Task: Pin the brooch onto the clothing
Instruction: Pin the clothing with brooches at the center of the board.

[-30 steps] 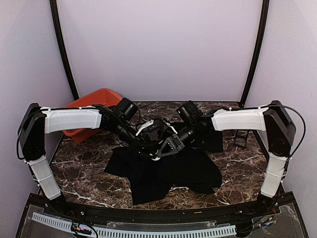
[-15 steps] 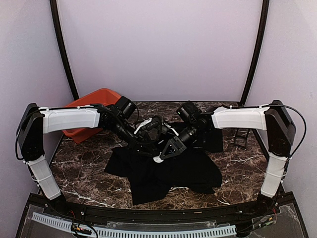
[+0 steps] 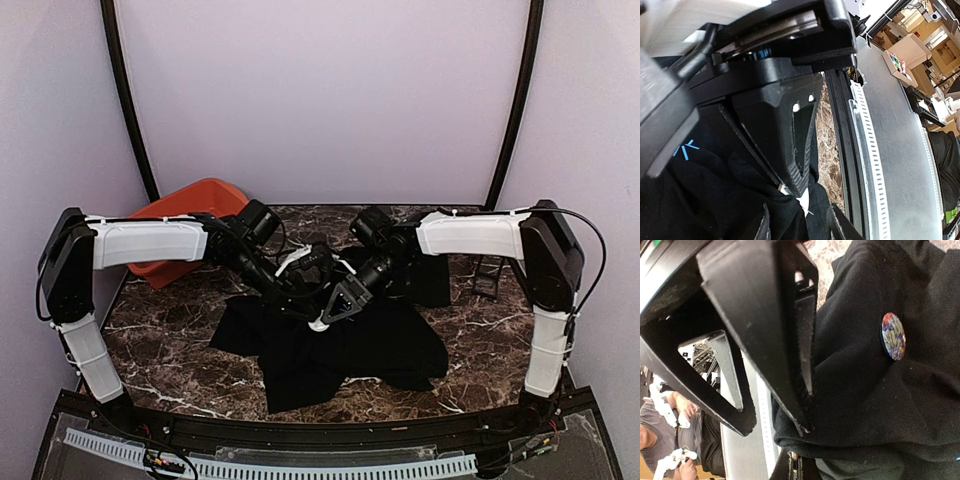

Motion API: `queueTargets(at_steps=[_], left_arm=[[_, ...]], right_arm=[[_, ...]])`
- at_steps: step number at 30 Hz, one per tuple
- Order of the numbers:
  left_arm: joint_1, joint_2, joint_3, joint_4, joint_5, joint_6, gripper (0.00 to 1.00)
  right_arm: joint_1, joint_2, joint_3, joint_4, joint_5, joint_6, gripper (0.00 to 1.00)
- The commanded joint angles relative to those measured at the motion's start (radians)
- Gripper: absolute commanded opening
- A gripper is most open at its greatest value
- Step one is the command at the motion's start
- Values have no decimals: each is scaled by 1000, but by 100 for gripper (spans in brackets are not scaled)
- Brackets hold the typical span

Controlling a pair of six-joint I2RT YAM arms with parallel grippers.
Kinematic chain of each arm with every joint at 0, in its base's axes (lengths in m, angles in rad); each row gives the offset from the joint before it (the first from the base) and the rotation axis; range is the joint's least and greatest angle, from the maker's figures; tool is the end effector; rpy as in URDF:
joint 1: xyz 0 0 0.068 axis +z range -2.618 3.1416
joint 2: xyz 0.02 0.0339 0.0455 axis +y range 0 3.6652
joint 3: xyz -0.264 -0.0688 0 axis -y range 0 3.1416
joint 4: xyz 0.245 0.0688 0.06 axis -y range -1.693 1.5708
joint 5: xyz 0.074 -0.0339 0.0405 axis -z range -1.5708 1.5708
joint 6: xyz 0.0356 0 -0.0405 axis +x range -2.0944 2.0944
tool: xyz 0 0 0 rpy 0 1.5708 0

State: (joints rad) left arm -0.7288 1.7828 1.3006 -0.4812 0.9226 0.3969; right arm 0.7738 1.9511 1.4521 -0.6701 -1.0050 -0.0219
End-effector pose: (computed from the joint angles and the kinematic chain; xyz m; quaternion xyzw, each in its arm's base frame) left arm 0.2608 -0.2709 0.2327 0.5685 0.6517 -0.4631 0.1939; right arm 0.2638 0.2998 0.2084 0.4213 -0.7545 -0.5032 0.0106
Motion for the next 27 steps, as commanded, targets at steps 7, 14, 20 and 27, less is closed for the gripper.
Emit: queueTargets(at_steps=[7,14,20,27], left_arm=[[-19,3,6,-37,7,27,34],[-37,8,8,-38,-1,38,33],[-50,12,9,-44,-11,46,31],[-49,-2,9,-44,30,52,35]], right_arm=[[-8,6,25,-29,-34,-15,0],[-8,38,56,-61,-82,2,0],[-7,54,73,-81,-94,-4,0],[-7,51,56,-92,-40,-22,0]])
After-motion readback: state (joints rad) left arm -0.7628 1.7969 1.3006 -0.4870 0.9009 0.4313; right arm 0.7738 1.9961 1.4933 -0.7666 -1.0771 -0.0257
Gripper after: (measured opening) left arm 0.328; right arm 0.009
